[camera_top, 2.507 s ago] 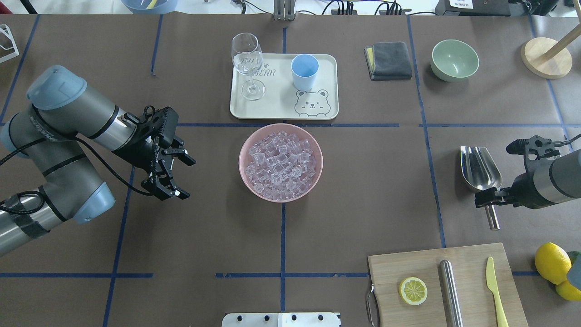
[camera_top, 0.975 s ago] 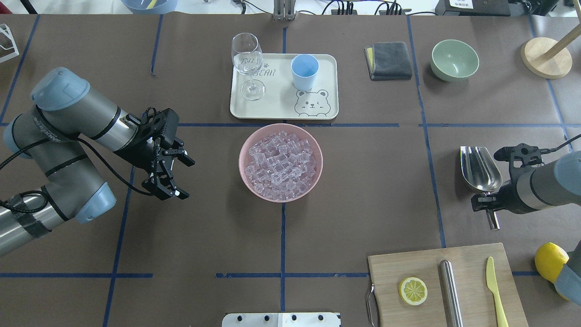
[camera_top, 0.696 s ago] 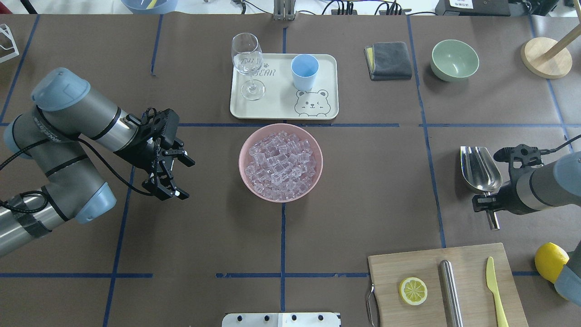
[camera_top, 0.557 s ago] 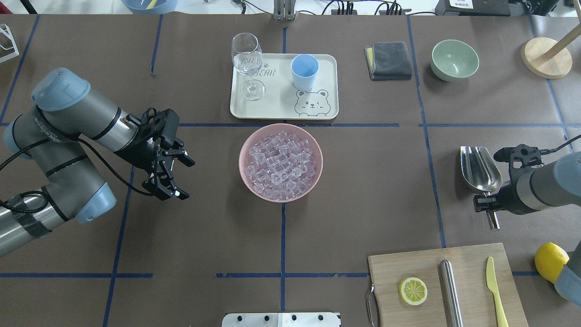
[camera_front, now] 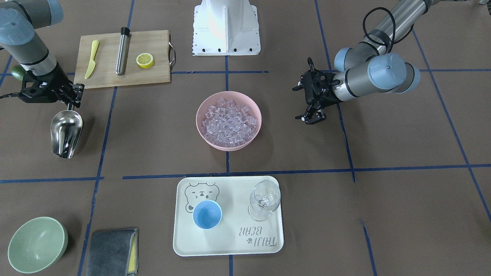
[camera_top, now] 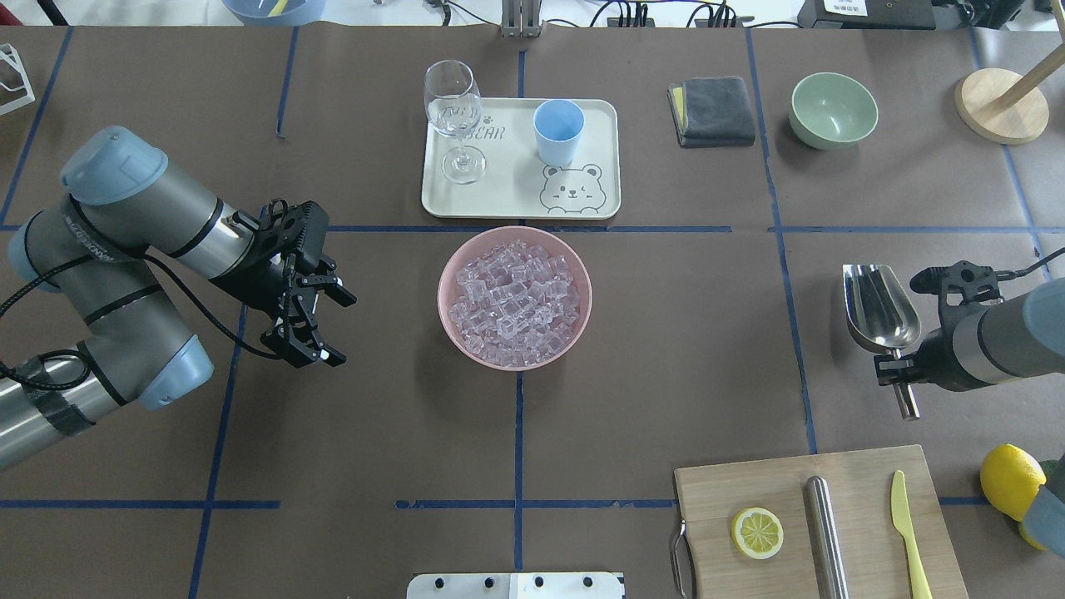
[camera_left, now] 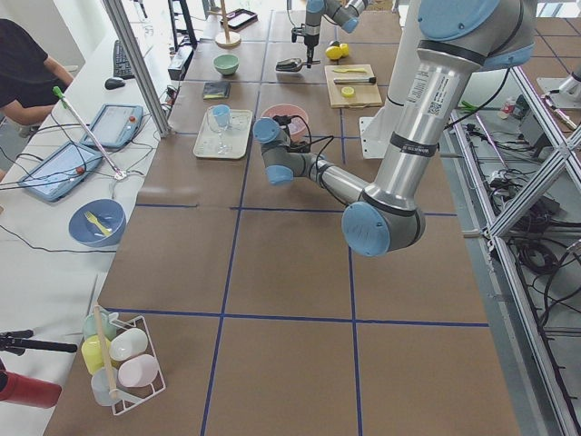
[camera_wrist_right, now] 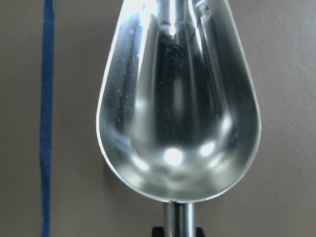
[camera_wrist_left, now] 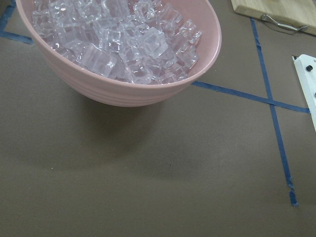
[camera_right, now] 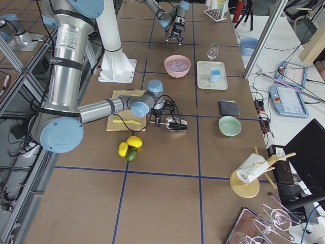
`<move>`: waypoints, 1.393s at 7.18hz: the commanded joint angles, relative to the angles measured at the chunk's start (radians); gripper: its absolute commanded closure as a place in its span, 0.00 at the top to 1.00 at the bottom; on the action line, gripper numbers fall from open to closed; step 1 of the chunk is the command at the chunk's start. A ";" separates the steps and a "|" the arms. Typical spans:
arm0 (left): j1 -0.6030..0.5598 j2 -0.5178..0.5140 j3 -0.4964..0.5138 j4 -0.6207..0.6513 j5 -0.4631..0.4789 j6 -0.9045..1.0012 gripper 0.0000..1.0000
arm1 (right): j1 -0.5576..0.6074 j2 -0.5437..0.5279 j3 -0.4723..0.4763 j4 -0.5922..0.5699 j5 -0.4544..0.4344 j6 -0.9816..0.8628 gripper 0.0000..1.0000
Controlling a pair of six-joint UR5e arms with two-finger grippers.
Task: Put ice in cup with scoop
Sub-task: 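Close the right gripper on the metal scoop handle, then lift the scoop with the right gripper and carry it toward the pink bowl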
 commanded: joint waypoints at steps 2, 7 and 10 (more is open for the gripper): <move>0.005 -0.009 -0.004 0.000 0.000 -0.005 1.00 | 0.159 0.015 0.164 0.000 -0.063 -0.017 0.00; 0.008 -0.014 -0.001 0.002 0.000 -0.005 1.00 | 0.233 0.371 0.186 -0.319 -0.066 -0.088 0.00; 0.008 -0.029 -0.001 0.003 0.000 -0.008 1.00 | 0.243 0.430 0.125 -0.319 -0.077 -0.542 0.00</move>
